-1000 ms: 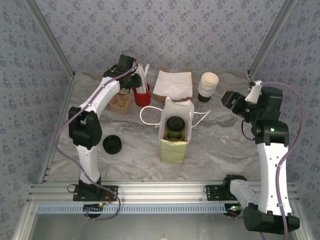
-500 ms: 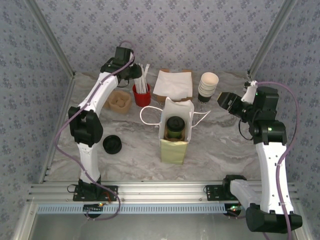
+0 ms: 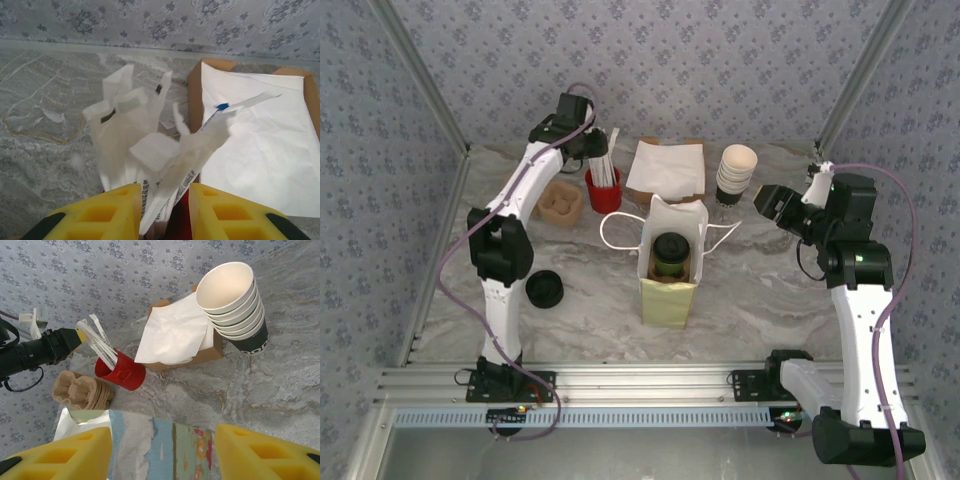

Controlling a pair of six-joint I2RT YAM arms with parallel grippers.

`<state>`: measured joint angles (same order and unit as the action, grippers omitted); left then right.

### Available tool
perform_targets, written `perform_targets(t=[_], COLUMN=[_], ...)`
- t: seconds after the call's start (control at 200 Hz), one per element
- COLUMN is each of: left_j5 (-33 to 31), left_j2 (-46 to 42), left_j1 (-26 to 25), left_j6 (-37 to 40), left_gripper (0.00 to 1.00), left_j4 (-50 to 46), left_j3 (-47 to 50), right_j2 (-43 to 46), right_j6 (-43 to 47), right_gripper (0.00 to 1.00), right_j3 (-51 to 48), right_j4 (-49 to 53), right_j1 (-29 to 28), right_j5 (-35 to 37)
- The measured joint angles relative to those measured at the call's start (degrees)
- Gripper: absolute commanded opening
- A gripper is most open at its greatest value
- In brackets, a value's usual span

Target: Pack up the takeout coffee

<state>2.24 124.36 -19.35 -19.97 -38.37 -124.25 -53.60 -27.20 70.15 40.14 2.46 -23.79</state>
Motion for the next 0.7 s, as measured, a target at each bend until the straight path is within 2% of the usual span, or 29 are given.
perform_targets(t=[0.33,0.7], left_j5=[-0.1,-0.6], left_j2=[5.4,9.2], left_j1=[-0.4,-1.1], left_j6=[0.7,1.7], left_gripper=[0.29,0.19], left_j4=[-4.8,-9.9], left_j3=[-9.7,-15.5], right_j2=[0.0,-0.1], right_j6=[0.0,0.1], right_gripper=[0.6,0.61], right_j3=[0.0,0.0], right_j4=[0.0,0.2], right_j1=[-0.2,-0.2], right_j5=[-0.1,0.0])
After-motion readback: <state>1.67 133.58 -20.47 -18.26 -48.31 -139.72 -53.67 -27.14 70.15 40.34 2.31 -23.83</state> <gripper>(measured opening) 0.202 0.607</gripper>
